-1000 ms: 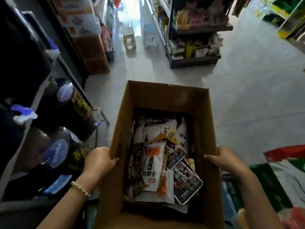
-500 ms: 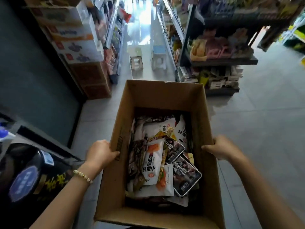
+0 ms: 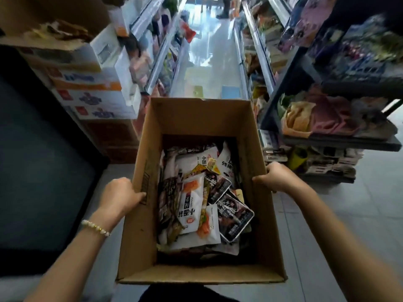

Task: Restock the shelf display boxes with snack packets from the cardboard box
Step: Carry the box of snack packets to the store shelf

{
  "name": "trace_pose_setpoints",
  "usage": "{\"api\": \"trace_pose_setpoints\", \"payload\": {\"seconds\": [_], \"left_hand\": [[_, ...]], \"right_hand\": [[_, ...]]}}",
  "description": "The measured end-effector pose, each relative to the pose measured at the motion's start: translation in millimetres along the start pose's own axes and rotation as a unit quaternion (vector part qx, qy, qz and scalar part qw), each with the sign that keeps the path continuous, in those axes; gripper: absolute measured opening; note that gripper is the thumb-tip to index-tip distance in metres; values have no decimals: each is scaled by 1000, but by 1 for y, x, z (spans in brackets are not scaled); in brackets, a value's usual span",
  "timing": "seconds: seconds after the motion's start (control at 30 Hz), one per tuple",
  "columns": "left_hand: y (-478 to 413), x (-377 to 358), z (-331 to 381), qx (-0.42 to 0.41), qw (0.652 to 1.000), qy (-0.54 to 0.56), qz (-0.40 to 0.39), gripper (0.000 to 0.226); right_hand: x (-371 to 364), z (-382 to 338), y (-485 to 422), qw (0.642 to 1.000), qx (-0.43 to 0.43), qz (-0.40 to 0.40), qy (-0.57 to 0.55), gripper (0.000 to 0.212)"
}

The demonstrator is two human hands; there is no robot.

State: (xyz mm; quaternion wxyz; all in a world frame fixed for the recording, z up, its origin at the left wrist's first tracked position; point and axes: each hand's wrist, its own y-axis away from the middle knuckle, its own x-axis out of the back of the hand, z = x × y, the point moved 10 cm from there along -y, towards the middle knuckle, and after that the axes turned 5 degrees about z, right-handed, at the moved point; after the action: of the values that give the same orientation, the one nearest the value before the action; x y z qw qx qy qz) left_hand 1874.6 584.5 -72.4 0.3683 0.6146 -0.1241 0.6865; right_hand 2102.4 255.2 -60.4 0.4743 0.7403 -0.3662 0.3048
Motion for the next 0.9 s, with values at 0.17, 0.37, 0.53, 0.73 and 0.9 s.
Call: {"api": "trace_pose_setpoints", "payload": {"seconds": [0.17,0.37,0.53,0.73,0.9], "left_hand": [[-151,49,77,-52,998,-26,14,31],[-334,96,189,-111,992,-63,11,36],[-471,101,266,-102,992,-69,-13,36],[-618,115,348,-92,993,-70,-12,38],[-739,129,399,-86,994,-59,-21,35]], "right_hand": [[63,-46,-124,998,-20,38,-46,24],[147,-85,-275,995,-49,61,-63,35],[198,-105,-417,995,-58,48,-64,31],[273,-144,-578,997,-63,40,-34,33],[324,-182,-693,997,-64,44,-31,26]]}}
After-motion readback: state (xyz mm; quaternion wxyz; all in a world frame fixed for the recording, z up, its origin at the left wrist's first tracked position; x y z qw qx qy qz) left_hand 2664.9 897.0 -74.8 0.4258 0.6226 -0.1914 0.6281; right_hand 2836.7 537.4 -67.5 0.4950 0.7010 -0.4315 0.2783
